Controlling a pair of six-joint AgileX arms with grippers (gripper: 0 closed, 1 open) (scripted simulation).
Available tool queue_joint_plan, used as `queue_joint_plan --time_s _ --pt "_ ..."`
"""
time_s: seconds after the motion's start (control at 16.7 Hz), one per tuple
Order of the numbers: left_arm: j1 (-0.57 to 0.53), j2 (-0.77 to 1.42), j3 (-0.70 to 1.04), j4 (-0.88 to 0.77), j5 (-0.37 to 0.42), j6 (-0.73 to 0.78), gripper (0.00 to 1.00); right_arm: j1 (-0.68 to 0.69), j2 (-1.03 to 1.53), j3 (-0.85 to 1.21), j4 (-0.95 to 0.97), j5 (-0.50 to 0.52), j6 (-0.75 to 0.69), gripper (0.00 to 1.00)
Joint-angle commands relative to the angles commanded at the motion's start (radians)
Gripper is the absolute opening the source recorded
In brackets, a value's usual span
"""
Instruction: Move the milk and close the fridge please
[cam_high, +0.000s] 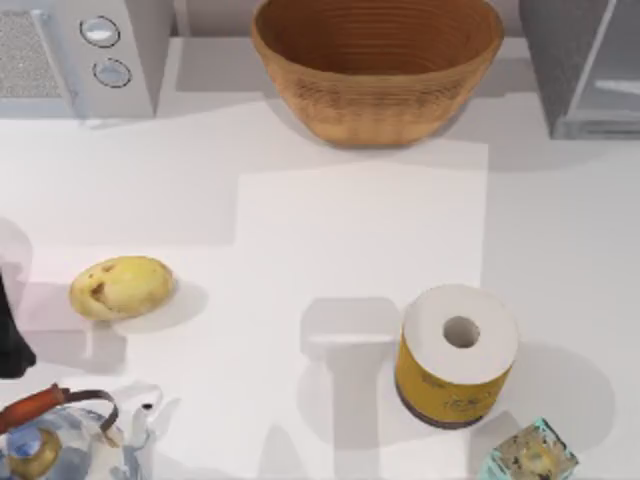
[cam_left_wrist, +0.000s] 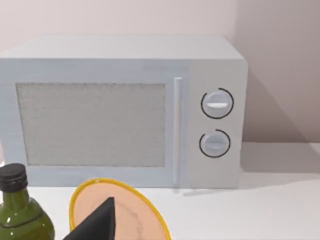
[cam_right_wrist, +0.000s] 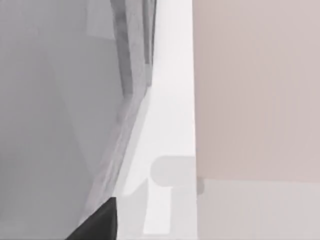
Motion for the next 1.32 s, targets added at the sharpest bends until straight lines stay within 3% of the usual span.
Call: queue_joint_plan --time_s 0.18,0.42,1.02,1.32 --pt "0.000 0.000 0.000 0.000 0.000 0.000 1.00 0.066 -0.025 -0.024 0.043 0.064 0.050 1.00" --pt "0.000 0.000 0.000 0.000 0.000 0.000 1.00 0.230 -0.069 -0.087 0.127 0.252 0.194 1.00" --pt "0.000 0.000 0.000 0.000 0.000 0.000 1.00 0.851 -0.192 -0.261 0.322 0.666 0.583 1.00" --pt "0.000 0.000 0.000 0.000 0.000 0.000 1.00 0.910 -0.209 -0.303 0.355 0.716 0.631 1.00"
